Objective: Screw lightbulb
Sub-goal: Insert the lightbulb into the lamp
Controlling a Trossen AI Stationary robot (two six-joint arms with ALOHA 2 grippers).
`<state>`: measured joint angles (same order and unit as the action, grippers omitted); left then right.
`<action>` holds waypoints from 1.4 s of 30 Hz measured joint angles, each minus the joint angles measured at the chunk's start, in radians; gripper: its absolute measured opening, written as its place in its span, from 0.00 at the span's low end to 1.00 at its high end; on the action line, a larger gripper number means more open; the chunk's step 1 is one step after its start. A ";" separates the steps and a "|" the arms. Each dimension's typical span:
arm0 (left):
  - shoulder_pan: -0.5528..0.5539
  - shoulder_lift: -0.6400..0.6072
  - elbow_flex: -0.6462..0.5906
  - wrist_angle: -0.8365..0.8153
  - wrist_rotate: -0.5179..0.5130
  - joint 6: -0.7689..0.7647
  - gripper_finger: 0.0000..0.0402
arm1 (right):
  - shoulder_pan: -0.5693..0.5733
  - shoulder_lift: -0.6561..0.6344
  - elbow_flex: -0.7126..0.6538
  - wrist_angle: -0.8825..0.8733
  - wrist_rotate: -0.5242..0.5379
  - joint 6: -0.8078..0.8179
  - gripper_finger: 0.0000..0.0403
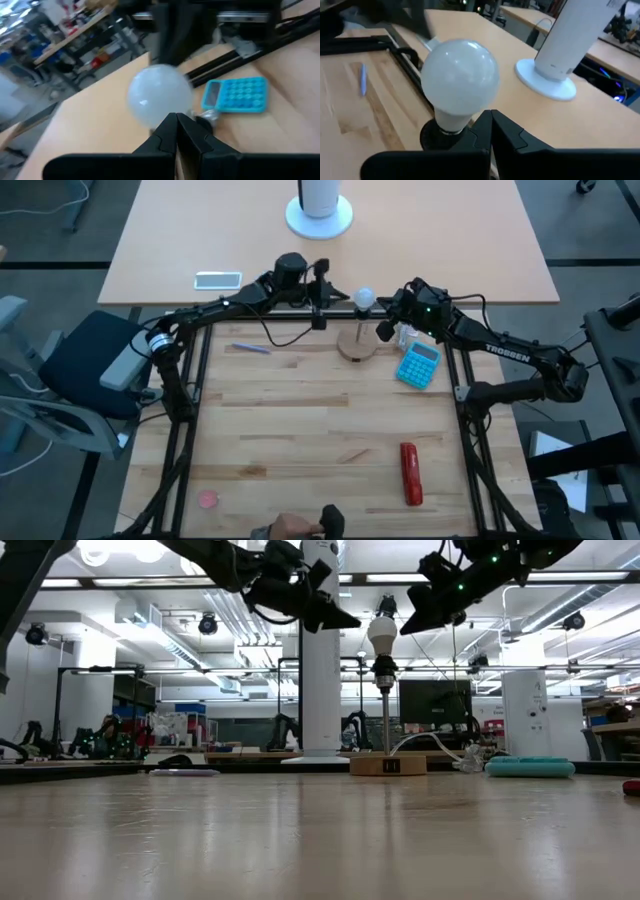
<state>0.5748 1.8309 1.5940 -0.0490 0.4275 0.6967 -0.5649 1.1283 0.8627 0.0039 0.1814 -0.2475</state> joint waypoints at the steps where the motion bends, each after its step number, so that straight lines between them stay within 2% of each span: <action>1: -0.001 0.009 0.000 0.003 0.007 -0.001 0.00 | -0.001 0.001 0.000 0.012 -0.003 -0.006 0.00; 5: 0.001 0.030 -0.002 0.015 0.002 -0.020 0.00 | -0.001 0.006 0.000 0.030 -0.010 -0.013 0.00; 9: 0.001 0.038 -0.002 0.057 -0.001 -0.052 0.00 | -0.001 0.007 0.000 0.030 -0.066 -0.014 0.00; 25: 0.002 0.039 -0.002 0.067 -0.003 -0.054 0.00 | 0.020 0.006 0.000 -0.014 -0.087 0.036 0.00; 30: 0.002 0.040 -0.002 0.084 -0.048 -0.064 0.00 | 0.034 0.006 0.000 -0.020 -0.080 0.046 0.00; 35: 0.001 0.032 -0.002 0.072 -0.054 -0.105 0.00 | 0.033 0.006 0.000 -0.034 -0.004 0.055 0.00; 42: 0.002 0.031 -0.002 0.051 0.044 -0.100 0.00 | 0.004 0.008 -0.001 0.005 0.005 0.012 0.00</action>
<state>0.5766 1.8623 1.5925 0.0020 0.4715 0.5965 -0.5609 1.1366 0.8619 0.0084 0.1861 -0.2354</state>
